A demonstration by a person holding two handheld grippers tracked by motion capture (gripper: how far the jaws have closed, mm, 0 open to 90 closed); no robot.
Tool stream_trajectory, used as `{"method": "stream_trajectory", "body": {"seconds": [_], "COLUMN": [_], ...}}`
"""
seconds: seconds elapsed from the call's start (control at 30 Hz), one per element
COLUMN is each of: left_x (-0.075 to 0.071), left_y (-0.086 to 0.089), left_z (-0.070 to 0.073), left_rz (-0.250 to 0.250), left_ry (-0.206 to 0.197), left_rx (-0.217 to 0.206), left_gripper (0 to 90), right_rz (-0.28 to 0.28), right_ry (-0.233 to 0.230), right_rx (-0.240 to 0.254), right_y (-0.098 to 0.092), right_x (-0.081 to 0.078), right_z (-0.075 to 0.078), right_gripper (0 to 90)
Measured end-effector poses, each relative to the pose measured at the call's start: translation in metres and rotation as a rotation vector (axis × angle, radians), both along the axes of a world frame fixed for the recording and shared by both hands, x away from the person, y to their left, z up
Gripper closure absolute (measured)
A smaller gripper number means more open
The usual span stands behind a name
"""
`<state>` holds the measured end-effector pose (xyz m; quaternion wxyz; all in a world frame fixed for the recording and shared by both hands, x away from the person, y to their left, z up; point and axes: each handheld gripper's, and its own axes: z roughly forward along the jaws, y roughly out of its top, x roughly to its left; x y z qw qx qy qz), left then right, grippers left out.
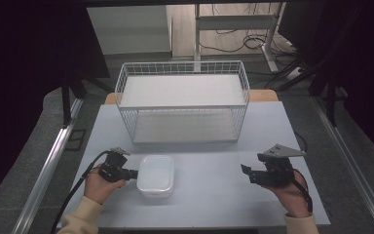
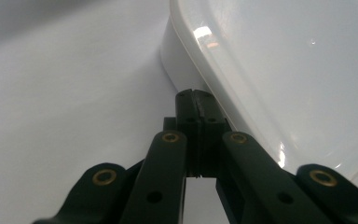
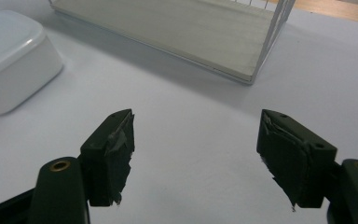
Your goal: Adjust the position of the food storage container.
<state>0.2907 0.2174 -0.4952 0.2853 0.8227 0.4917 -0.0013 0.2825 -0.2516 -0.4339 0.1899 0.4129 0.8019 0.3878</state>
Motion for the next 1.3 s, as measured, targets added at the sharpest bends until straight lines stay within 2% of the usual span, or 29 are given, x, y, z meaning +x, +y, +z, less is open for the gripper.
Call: {"method": "stream_trajectory", "body": {"seconds": [0.03, 0.17, 0.37, 0.47, 1.0, 1.07, 1.13, 1.17, 1.23, 1.3], "left_x": [0.002, 0.004, 0.003, 0.002, -0.002, -0.002, -0.003, -0.003, -0.007, -0.010], "left_y": [-0.010, -0.031, -0.056, -0.065, -0.079, -0.082, -0.082, -0.082, -0.076, -0.071], "left_z": [0.000, 0.000, 0.001, 0.000, -0.005, -0.004, -0.003, -0.002, 0.004, 0.010], "left_rz": [-0.025, -0.060, -0.106, -0.126, -0.137, -0.141, -0.144, -0.144, -0.136, -0.119], "left_ry": [-0.001, 0.003, 0.005, 0.006, 0.009, 0.007, 0.005, -0.001, -0.038, -0.059], "left_rx": [-0.002, -0.018, -0.047, -0.047, -0.078, -0.102, -0.108, -0.113, -0.098, -0.118], "left_gripper": [90.0, 90.0, 90.0, 90.0, 90.0, 90.0, 90.0, 90.0, 89.9, 89.5], "right_rz": [0.001, 0.003, 0.003, 0.000, -0.014, -0.028, -0.033, -0.032, -0.031, -0.033], "right_ry": [0.002, 0.006, 0.007, 0.009, 0.013, 0.014, 0.015, 0.013, 0.006, -0.002], "right_rx": [0.002, -0.002, -0.003, 0.001, 0.007, 0.016, 0.022, 0.027, 0.030, 0.031], "right_y": [0.000, 0.000, 0.000, -0.001, -0.001, -0.001, -0.001, 0.000, 0.003, 0.004], "right_x": [0.000, 0.001, 0.001, 0.001, 0.002, 0.002, 0.002, 0.001, -0.001, -0.003], "right_z": [0.000, -0.001, -0.001, -0.001, -0.002, -0.002, -0.002, -0.001, 0.001, 0.002], "right_gripper": [27.6, 27.6, 27.6, 27.6, 27.6, 27.4, 27.4, 27.4, 27.3, 26.8]}}
